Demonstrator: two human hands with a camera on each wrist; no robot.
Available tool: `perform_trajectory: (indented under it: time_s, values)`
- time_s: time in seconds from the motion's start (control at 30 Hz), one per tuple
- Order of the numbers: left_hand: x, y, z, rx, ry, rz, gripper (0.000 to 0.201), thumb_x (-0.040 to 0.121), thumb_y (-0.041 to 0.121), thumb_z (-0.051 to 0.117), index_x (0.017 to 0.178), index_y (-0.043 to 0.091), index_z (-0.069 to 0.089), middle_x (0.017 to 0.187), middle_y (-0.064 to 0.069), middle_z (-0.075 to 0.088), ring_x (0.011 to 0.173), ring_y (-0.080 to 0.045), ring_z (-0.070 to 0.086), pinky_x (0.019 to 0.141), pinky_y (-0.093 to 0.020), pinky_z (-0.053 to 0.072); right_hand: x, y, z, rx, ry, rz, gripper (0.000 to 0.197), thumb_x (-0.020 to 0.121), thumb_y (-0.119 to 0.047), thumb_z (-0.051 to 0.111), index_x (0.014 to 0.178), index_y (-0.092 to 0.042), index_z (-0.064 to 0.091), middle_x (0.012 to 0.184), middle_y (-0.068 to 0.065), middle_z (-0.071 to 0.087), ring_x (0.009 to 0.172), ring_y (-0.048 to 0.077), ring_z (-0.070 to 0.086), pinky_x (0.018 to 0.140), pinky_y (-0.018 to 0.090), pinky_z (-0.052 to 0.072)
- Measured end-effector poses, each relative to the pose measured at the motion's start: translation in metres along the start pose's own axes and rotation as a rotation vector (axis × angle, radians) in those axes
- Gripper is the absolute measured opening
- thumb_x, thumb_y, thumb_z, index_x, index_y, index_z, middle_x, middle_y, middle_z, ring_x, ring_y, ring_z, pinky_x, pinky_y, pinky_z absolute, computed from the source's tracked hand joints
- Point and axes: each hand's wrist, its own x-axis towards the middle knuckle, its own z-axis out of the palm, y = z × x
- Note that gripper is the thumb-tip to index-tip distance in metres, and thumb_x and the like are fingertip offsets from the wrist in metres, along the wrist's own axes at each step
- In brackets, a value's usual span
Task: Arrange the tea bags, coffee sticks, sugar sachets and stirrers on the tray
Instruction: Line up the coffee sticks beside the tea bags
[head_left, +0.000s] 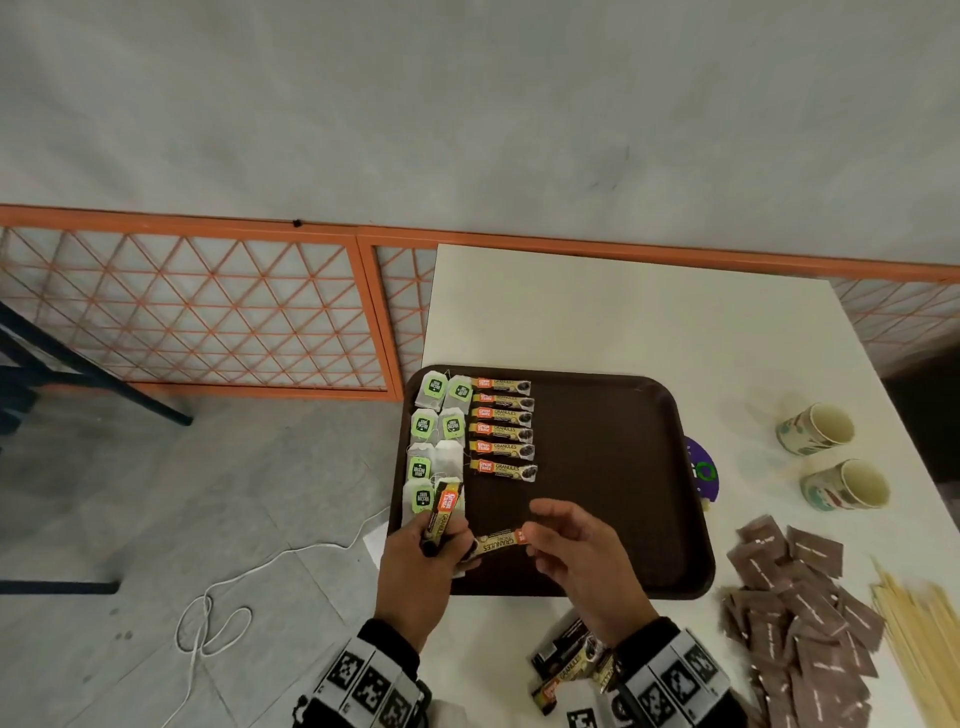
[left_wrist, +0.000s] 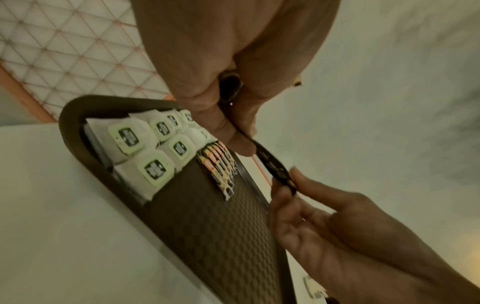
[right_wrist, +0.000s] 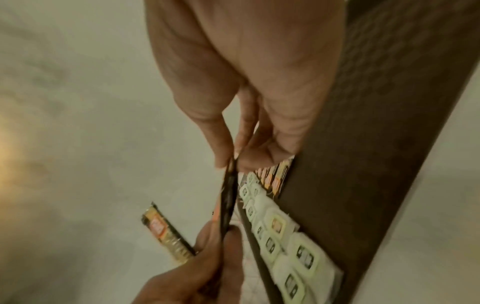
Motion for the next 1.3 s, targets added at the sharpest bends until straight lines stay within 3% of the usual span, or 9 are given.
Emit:
perform_trajectory:
  time_s: [0.13,0.2,0.33,0.43,0.57,0.67,0.9,1.13,1.3]
  values:
    - [-0.005,-0.01,0.018,0.045,0.11,0.016,0.008,0.085,0.0,0.069,0.08,0.003,0.063,0.078,-0.012,0.069,0.083,-0.03,0.07,0.078,-0.037,0.06,-0.001,0.014,0.022,0.086,0.074,0.031,0.018,0.089,-0.016,0.069,0.104,-0.006,0.069,0.087,0.012,0.07,0.079,0.021,0.062,0.075,0.031,0.053]
    - [-0.009,-0.009,0.026,0.11,0.115,0.036,0.011,0.086,0.0,0.067,0.08,0.006,0.061,0.077,-0.008,0.068,0.079,-0.023,0.066,0.07,-0.022,0.056,-0.003,0.023,0.027,-0.078,0.077,-0.01,0.012,0.091,-0.022,0.067,0.095,-0.012,0.074,0.089,0.015,0.073,0.081,0.024,0.064,0.078,0.037,0.054]
    - [-0.016,-0.007,0.035,0.147,-0.139,0.016,0.014,0.094,-0.006,0.053,0.088,0.006,0.049,0.089,-0.01,0.063,0.083,-0.019,0.064,0.072,-0.026,0.059,0.003,0.021,0.024,-0.205,0.075,-0.039,0.012,0.095,-0.018,0.061,0.093,-0.014,0.072,0.089,0.014,0.073,0.081,0.028,0.069,0.083,0.052,0.057]
    - [-0.011,-0.007,0.03,0.058,-0.169,-0.064,0.016,0.098,-0.004,0.046,0.088,0.008,0.04,0.088,-0.011,0.059,0.081,-0.025,0.061,0.072,-0.038,0.059,0.009,0.016,0.018,-0.3,0.076,-0.053,0.012,0.099,-0.016,0.055,0.097,-0.01,0.065,0.085,0.007,0.073,0.075,0.016,0.068,0.079,0.041,0.058]
    - [0.004,0.0,0.013,0.087,-0.08,-0.068,0.016,0.097,0.02,0.057,0.11,0.013,0.049,0.095,-0.008,0.065,0.083,-0.019,0.067,0.068,-0.031,0.059,0.013,0.005,0.004,-0.474,-0.118,-0.016,0.015,0.101,-0.017,0.051,0.102,-0.009,0.063,0.08,0.006,0.07,0.063,0.014,0.06,0.062,0.027,0.049]
    - [0.011,0.004,0.008,0.163,-0.123,-0.054,0.022,0.092,0.014,0.065,0.107,0.004,0.054,0.084,-0.011,0.069,0.069,-0.018,0.069,0.064,-0.033,0.061,0.016,0.001,-0.001,-0.519,-0.211,-0.039,0.017,0.099,-0.018,0.055,0.102,-0.006,0.067,0.078,0.005,0.071,0.061,0.013,0.06,0.058,0.022,0.049]
    - [0.018,0.0,0.008,0.033,-0.079,-0.159,0.012,0.092,0.007,0.063,0.103,0.001,0.058,0.084,-0.015,0.066,0.067,-0.02,0.069,0.062,-0.03,0.06,0.04,0.008,-0.008,-0.311,-0.034,0.017,0.012,0.092,-0.006,0.064,0.102,-0.004,0.07,0.077,0.011,0.071,0.067,0.016,0.066,0.065,0.025,0.054]
    - [0.016,-0.006,-0.023,0.123,-0.116,-0.17,0.015,0.092,0.013,0.062,0.107,0.01,0.064,0.085,-0.016,0.071,0.072,-0.019,0.068,0.062,-0.029,0.057,0.086,0.017,-0.015,-0.601,0.257,0.062,0.019,0.08,-0.018,0.08,0.091,-0.013,0.066,0.08,0.005,0.074,0.062,0.012,0.068,0.058,0.023,0.055]
    - [0.004,0.0,-0.039,0.132,-0.146,-0.157,0.012,0.094,0.019,0.062,0.106,0.017,0.065,0.083,-0.016,0.073,0.073,-0.019,0.068,0.07,-0.034,0.058,0.077,0.027,-0.008,-1.102,0.263,-0.291,0.01,0.088,-0.025,0.07,0.096,-0.024,0.064,0.098,-0.01,0.052,0.083,0.005,0.056,0.08,0.025,0.053]
